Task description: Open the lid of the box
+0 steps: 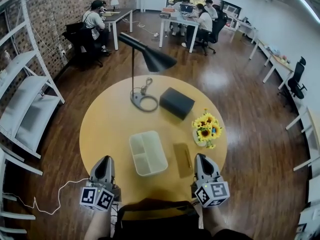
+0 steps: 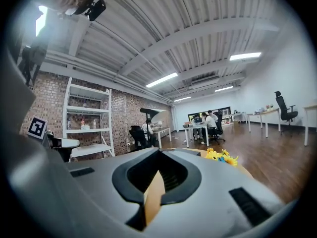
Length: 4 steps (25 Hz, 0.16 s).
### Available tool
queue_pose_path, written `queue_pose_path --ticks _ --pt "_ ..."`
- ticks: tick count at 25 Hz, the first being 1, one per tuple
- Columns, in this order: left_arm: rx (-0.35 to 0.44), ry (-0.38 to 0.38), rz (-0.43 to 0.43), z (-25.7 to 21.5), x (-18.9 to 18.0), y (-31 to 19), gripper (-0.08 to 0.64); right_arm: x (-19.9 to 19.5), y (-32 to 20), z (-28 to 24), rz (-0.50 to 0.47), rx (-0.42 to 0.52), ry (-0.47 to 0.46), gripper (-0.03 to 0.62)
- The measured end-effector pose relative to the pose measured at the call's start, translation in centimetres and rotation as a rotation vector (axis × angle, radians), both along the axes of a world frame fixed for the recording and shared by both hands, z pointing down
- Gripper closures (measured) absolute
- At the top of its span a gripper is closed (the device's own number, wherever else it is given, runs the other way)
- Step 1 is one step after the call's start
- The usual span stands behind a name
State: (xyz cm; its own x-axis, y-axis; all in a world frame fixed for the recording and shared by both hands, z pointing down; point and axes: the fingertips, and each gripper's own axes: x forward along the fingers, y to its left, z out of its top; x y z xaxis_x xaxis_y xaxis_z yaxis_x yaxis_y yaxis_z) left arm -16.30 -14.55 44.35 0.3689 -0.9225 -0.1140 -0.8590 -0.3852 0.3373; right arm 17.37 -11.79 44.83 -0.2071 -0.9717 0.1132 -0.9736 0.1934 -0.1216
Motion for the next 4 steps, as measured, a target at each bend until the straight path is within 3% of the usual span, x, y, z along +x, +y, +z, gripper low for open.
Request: queue_pose_path --ticks 4 --pt "0.005 -0.008 0.018 -0.16 0.26 0.06 0.551 -0.66 -0.34 -0.68 -0.015 0.016 0.013 0.592"
